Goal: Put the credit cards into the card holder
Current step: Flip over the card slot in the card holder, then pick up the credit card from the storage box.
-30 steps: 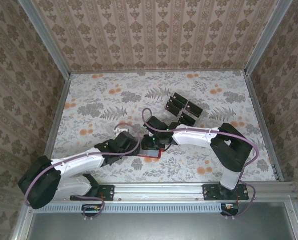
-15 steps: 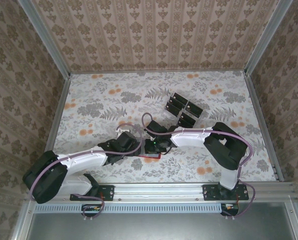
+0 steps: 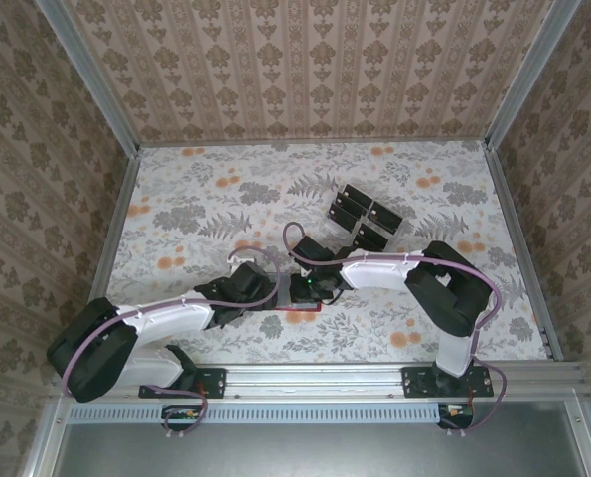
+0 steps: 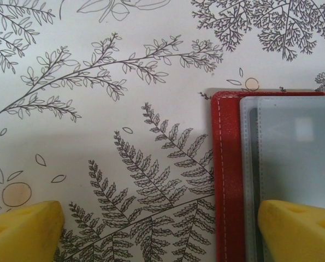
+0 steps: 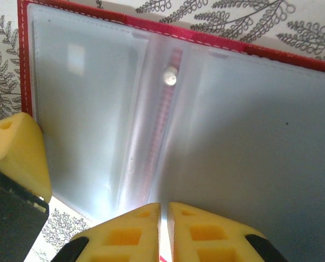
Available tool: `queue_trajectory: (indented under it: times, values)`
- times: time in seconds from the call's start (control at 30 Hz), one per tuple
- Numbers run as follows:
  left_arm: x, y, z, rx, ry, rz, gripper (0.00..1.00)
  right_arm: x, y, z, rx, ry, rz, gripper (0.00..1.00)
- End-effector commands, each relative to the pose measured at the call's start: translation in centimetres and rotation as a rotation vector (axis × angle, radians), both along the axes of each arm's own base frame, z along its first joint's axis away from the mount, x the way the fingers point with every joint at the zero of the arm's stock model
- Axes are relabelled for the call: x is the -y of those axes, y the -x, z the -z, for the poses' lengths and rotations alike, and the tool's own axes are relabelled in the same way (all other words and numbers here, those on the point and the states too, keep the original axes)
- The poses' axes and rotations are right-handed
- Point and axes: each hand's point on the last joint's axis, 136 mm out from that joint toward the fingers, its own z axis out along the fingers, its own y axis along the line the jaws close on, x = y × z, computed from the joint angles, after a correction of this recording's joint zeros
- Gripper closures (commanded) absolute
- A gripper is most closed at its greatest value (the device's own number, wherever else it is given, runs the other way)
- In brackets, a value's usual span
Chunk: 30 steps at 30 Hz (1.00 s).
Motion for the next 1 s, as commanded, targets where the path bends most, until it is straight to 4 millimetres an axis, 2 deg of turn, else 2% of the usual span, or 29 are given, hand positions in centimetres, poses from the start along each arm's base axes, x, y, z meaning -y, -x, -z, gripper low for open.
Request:
queue_trajectory:
  times: [0.0,0.07,0.17,0.27,0.37,0.47,0.6,0.67,0.77,0.97]
  values:
    - [-1.3,0.6,1.1,-0.028,-0.049,-0.021,0.00,2.8,0.2,1.8,-0.023,0.125,0.021,0.84]
    - [-1.2,0.5,0.8,-0.024,-0.044,-0.018,0.00,2.3,0.1,1.2,-0.016,0.096,0.009,0.84]
    - [-0.8,0.2,0.1,-0.013,-0.030,-0.014,0.00,1.0,-0.4,-0.9,0.016,0.031,-0.013,0.82]
    - [-0.4,-0.1,-0.8,0.000,-0.011,-0.008,0.00,-0.1,-1.4,-4.8,0.084,-0.054,-0.033,0.79]
    - [0.0,-0.5,-2.0,0.018,0.010,-0.006,0.00,0.2,-2.8,-8.8,0.154,-0.096,-0.034,0.72]
    - [0.1,-0.8,-3.4,0.040,0.027,-0.006,0.00,2.6,-4.4,-11.5,0.214,-0.074,-0.025,0.62]
    - [0.0,-1.4,-5.3,0.071,0.036,-0.013,0.00,7.4,-6.7,-12.4,0.265,0.052,-0.022,0.55]
    - [-0.4,-1.8,-6.3,0.088,0.037,-0.028,0.00,10.1,-7.8,-12.4,0.299,0.162,-0.036,0.54]
    - [-1.1,-2.4,-7.8,0.122,0.025,-0.051,0.00,13.2,-9.2,-12.1,0.336,0.285,-0.065,0.53]
    - [-2.5,-3.4,-9.9,0.182,0.038,-0.108,0.00,16.7,-10.5,-10.2,0.326,0.465,-0.098,0.53]
